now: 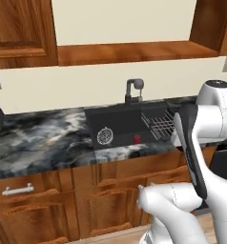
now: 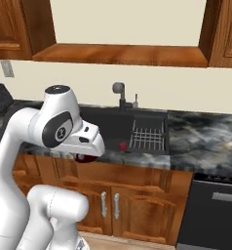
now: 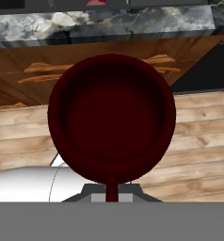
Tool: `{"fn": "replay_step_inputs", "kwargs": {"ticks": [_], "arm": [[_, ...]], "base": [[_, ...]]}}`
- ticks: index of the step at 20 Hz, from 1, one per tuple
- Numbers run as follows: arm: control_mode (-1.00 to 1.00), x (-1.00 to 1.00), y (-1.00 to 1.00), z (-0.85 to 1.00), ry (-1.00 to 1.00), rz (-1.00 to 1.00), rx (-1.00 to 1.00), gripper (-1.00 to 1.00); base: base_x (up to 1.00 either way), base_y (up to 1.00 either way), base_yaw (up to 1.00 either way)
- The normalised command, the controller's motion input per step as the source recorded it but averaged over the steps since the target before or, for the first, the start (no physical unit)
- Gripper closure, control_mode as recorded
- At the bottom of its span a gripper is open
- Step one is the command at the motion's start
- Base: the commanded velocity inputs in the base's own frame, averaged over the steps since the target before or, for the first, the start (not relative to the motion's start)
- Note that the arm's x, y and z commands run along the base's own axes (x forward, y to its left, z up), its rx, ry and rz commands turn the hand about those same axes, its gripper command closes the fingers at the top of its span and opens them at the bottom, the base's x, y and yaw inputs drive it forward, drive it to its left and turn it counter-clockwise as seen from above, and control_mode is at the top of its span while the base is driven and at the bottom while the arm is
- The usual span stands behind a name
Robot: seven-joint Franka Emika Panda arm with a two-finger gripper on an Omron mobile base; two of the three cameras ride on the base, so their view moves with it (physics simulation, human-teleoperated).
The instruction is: Pick the strainer and mug and place them in the sink. Then turn on the water.
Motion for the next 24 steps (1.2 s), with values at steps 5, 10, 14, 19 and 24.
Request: {"fn": "replay_step_inputs", "kwargs": {"ticks": [5,10,14,19,24], "arm": [[1.0,0.0,0.0,0.0,0.0,0.0,0.0,1.0],[1.0,0.0,0.0,0.0,0.0,0.0,0.0,1.0],[1.0,0.0,0.0,0.0,0.0,0.0,0.0,1.0],[1.0,0.0,0.0,0.0,0.0,0.0,0.0,1.0],[1.0,0.0,0.0,0.0,0.0,0.0,0.0,1.0]], "base": [[0.48,0.2,-0.09],[0.46,0.21,0.0],[0.34,0.1,0.0],[0.4,0.01,0.01],[0.6,0.0,0.0]]}}
